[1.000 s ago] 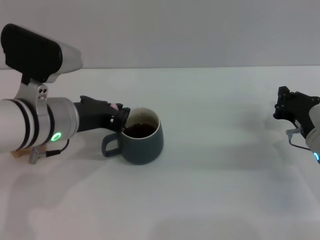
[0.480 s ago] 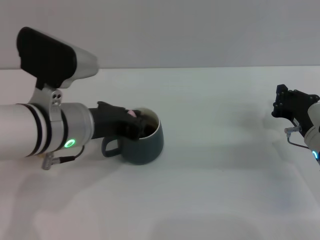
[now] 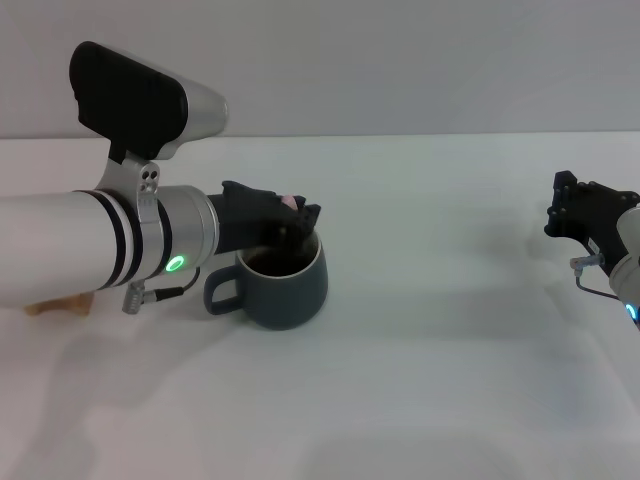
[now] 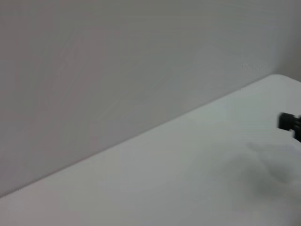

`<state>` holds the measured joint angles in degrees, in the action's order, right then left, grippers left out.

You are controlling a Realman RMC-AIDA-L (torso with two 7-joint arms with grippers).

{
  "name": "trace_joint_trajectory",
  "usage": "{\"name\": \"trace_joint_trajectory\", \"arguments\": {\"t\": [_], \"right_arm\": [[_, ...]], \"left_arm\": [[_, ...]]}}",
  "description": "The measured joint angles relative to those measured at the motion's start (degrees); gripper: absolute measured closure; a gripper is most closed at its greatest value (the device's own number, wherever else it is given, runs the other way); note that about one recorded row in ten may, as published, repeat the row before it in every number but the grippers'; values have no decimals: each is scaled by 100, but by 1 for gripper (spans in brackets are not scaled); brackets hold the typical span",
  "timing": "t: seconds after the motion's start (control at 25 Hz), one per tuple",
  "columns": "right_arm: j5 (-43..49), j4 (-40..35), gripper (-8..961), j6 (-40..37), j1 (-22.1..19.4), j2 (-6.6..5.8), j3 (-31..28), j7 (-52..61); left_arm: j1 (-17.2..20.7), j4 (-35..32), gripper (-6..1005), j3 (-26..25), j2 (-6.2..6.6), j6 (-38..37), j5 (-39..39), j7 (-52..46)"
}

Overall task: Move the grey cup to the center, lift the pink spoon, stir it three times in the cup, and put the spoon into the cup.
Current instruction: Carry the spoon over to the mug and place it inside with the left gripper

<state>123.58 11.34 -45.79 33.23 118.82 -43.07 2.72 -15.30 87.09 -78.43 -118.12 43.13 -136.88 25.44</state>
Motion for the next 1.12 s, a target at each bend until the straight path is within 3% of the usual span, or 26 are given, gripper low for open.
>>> {"name": "trace_joint_trajectory", "arguments": {"t": [0.4, 0.68, 1.12], "right_arm": [[0, 0, 954, 2, -1, 0, 0, 0], [1, 0, 953, 5, 10, 0, 0, 0], [9, -1, 954, 10, 42, 0, 8, 0]], "left_arm": [[-41, -337, 856, -311, 15, -276, -98, 82], [257, -119, 856, -556, 32, 32, -148, 149], [731, 439, 856, -404, 17, 280, -5, 155]]}}
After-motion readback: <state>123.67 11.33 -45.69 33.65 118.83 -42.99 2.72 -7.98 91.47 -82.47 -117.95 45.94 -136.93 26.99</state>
